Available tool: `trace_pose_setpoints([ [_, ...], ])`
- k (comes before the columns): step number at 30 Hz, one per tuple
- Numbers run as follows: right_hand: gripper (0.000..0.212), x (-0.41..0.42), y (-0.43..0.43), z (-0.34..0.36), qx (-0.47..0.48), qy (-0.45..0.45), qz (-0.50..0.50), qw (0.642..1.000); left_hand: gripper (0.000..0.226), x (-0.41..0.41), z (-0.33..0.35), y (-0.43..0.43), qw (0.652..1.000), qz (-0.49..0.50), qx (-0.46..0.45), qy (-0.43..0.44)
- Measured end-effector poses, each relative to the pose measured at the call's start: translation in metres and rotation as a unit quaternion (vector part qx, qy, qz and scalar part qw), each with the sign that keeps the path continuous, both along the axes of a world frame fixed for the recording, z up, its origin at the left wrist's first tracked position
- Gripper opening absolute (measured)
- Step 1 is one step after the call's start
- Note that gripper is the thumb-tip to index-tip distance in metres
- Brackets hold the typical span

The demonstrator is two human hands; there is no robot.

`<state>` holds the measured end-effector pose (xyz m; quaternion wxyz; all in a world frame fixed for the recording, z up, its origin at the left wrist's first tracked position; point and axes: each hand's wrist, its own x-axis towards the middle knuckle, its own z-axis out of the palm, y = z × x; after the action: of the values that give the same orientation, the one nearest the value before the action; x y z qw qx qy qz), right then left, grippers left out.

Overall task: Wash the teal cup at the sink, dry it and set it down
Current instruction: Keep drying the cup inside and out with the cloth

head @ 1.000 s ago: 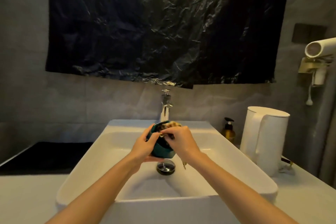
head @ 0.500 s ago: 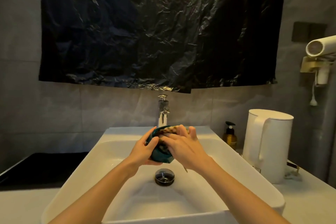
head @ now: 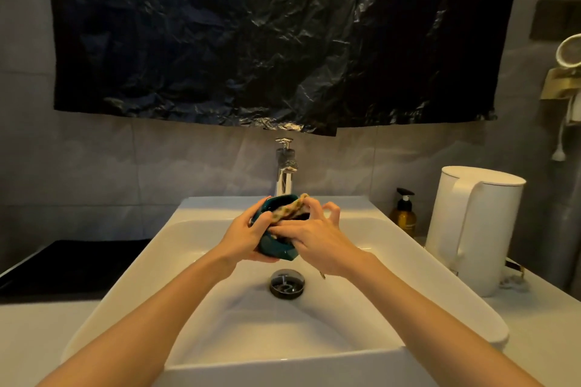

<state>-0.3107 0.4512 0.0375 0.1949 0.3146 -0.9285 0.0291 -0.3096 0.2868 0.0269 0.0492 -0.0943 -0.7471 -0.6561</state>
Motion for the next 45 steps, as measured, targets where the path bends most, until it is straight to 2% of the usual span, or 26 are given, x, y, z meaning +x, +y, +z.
trace_pose_setpoints([
  [4, 0.047, 0.002, 0.0, -0.002, 0.012, -0.031, -0.002, 0.999, 0.033, 0.001, 0.0, -0.003, 1.0, 0.004, -0.001, 0.003],
  [7, 0.046, 0.004, -0.002, -0.006, 0.054, 0.024, -0.05, 0.997, 0.043, 0.002, 0.001, -0.002, 0.999, 0.002, -0.031, 0.009],
  [11, 0.046, 0.007, -0.004, -0.006, 0.042, 0.101, -0.117, 0.987, 0.047, 0.002, 0.001, 0.0, 0.999, 0.007, -0.023, 0.029],
  [15, 0.033, 0.01, -0.005, -0.005, 0.055, 0.167, -0.13, 0.976, 0.049, -0.001, 0.001, -0.002, 0.998, 0.038, -0.009, 0.052],
  [17, 0.036, 0.01, -0.004, -0.004, 0.04, 0.142, -0.089, 0.985, 0.049, -0.001, 0.0, -0.006, 0.997, 0.05, -0.004, 0.06],
  [20, 0.034, 0.014, -0.003, -0.001, -0.005, 0.044, -0.039, 0.998, 0.048, -0.002, -0.001, -0.011, 0.996, 0.055, -0.01, 0.068],
  [23, 0.031, 0.016, -0.006, -0.005, -0.058, -0.032, -0.007, 0.998, 0.047, -0.001, -0.001, -0.012, 0.996, 0.04, 0.003, 0.075],
  [25, 0.03, 0.017, -0.009, -0.008, -0.091, -0.047, 0.005, 0.995, 0.047, -0.001, -0.001, -0.011, 0.996, 0.028, 0.006, 0.087],
  [28, 0.027, 0.019, -0.012, -0.008, -0.101, -0.053, 0.012, 0.993, 0.047, -0.002, -0.001, -0.012, 0.995, 0.019, -0.003, 0.101],
  [30, 0.025, 0.02, -0.008, -0.004, -0.075, -0.042, 0.008, 0.996, 0.047, -0.001, -0.002, -0.012, 0.995, 0.013, -0.003, 0.098],
  [34, 0.024, 0.018, 0.005, -0.003, 0.036, 0.095, -0.025, 0.994, 0.046, -0.001, -0.003, -0.009, 0.996, 0.019, 0.006, 0.092],
  [37, 0.023, 0.018, 0.002, -0.005, 0.038, 0.12, -0.021, 0.992, 0.048, -0.003, -0.002, -0.012, 0.995, 0.025, 0.017, 0.098],
  [41, 0.012, 0.023, -0.014, -0.006, -0.085, -0.019, 0.014, 0.996, 0.047, -0.002, -0.003, -0.012, 0.994, 0.021, 0.001, 0.108],
  [45, 0.014, 0.021, -0.015, -0.006, -0.142, -0.083, 0.019, 0.986, 0.045, 0.0, 0.0, -0.011, 0.993, 0.023, 0.002, 0.112],
])
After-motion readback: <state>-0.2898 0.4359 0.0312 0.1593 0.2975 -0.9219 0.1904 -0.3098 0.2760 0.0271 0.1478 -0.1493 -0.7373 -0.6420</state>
